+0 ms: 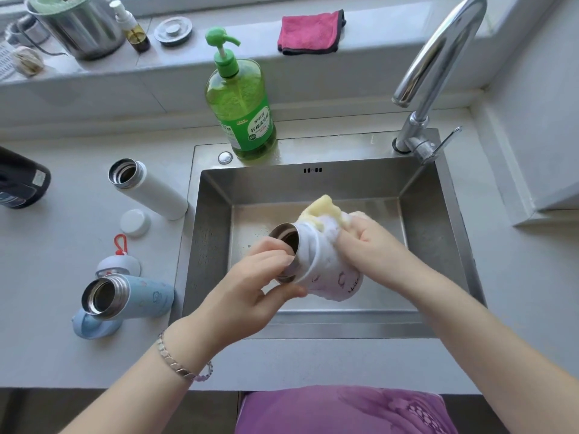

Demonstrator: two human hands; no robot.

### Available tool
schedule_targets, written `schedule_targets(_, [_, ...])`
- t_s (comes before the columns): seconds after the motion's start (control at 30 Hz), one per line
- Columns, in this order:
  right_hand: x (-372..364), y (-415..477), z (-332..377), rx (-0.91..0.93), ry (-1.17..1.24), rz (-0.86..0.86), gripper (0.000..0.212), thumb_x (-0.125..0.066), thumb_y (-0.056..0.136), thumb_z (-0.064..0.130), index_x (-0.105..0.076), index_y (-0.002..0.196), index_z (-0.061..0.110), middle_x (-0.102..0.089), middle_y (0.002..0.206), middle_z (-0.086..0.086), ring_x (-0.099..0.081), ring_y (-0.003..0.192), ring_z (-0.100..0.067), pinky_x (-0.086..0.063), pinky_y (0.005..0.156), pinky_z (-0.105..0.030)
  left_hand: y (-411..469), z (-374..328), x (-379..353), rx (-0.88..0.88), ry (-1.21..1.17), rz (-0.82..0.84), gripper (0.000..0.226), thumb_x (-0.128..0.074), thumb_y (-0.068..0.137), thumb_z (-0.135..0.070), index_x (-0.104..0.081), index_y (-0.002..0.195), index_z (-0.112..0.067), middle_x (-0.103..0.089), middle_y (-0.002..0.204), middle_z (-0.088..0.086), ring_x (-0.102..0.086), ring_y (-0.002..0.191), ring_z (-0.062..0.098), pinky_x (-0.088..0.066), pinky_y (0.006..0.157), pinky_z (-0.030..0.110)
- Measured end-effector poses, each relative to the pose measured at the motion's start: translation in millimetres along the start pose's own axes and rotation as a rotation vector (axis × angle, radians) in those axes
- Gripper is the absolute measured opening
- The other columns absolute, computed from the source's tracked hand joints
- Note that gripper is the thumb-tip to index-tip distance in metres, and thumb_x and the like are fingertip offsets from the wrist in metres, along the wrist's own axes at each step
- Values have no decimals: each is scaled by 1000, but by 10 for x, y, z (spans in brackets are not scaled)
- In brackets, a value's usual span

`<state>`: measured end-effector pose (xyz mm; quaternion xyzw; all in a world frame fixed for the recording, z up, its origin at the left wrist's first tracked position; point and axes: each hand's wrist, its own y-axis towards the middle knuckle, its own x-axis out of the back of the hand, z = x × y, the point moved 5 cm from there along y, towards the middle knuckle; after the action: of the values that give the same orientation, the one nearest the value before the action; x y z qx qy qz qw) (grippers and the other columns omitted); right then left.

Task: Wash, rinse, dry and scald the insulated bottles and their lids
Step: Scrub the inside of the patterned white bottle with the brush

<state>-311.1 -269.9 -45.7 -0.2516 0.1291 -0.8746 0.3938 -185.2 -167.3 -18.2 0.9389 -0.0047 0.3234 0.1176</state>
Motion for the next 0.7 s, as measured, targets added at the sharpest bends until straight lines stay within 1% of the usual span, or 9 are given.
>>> schedule_targets(0.03, [11, 35, -62, -63, -42, 50, 30, -43, 91, 36, -51, 74, 13, -39, 66, 3, -37, 56, -11, -33, 52, -26, 12, -32, -11, -36, 12, 25, 22, -60, 85, -21, -40, 76, -22, -35, 76, -16, -40, 87, 5, -37, 75, 16])
schedule_targets(0.1, [6, 47, -112, -168, -95, 155, 31, -39, 94, 31, -48, 66, 20, -32, 54, 7, -28, 52, -11, -24, 46, -22, 23, -68, -36, -80, 3, 86, 23, -60, 86, -21, -39, 78, -23, -35, 76, -19, -40, 88, 4, -39, 77, 18])
schedule_targets(0.17, [-5, 79, 17, -99, -55, 217, 37, -42, 96, 28, -46, 60, 21, -35, 46, 13, -31, 46, -7, -25, 42, -17, 23, -119, -94, -145, 1, 175, 20, -59, 87, -21, -40, 79, -22, -41, 76, -12, -41, 90, 4, -40, 79, 18])
schedule_targets(0.23, [-28, 84, 181, -35, -59, 330, 38, -46, 95, 32, -44, 59, 22, -36, 45, 14, -31, 42, -3, -25, 42, -15, 13, -189, -171, -243, 62, 245, 14, -56, 89, -20, -43, 85, -20, -49, 78, -4, -44, 92, 10, -42, 80, 20])
schedule_targets(0.3, [-26, 82, 159, -82, -148, 421, 38, -43, 95, 42, -41, 62, 23, -33, 51, 11, -27, 47, -8, -21, 45, -20, -11, -229, -207, -317, 153, 268, 7, -53, 91, -19, -47, 90, -16, -55, 77, 1, -46, 92, 16, -45, 77, 24])
schedule_targets(0.43, [49, 67, -135, -256, -331, 398, 32, -43, 92, 46, -42, 73, 21, -32, 56, 7, -27, 56, -13, -22, 48, -23, -45, -254, -129, -404, 271, 236, 4, -48, 94, -15, -47, 91, -14, -58, 76, 2, -47, 90, 19, -44, 81, 24])
schedule_targets(0.57, [23, 157, 111, -57, -179, 295, 30, -47, 91, 31, -40, 65, 19, -30, 46, 13, -25, 41, -5, -22, 42, -18, 4, -272, -134, -502, 397, 242, 12, -37, 98, -14, -47, 92, -12, -60, 76, 3, -48, 90, 20, -41, 86, 28])
schedule_targets(0.63, [38, 156, 74, -72, -205, 325, 32, -46, 92, 34, -39, 65, 20, -30, 49, 11, -27, 46, -8, -23, 44, -19, 0, -257, -115, -521, 422, 224, 17, -32, 100, -14, -47, 92, -11, -60, 75, 3, -49, 91, 21, -43, 85, 29])
schedule_targets(0.7, [70, 130, -91, -175, -282, 347, 37, -44, 93, 42, -38, 63, 22, -31, 51, 10, -28, 52, -11, -24, 47, -22, -21, -249, -80, -494, 368, 190, 15, -34, 100, -16, -46, 92, -12, -60, 76, 3, -49, 92, 20, -46, 82, 28])
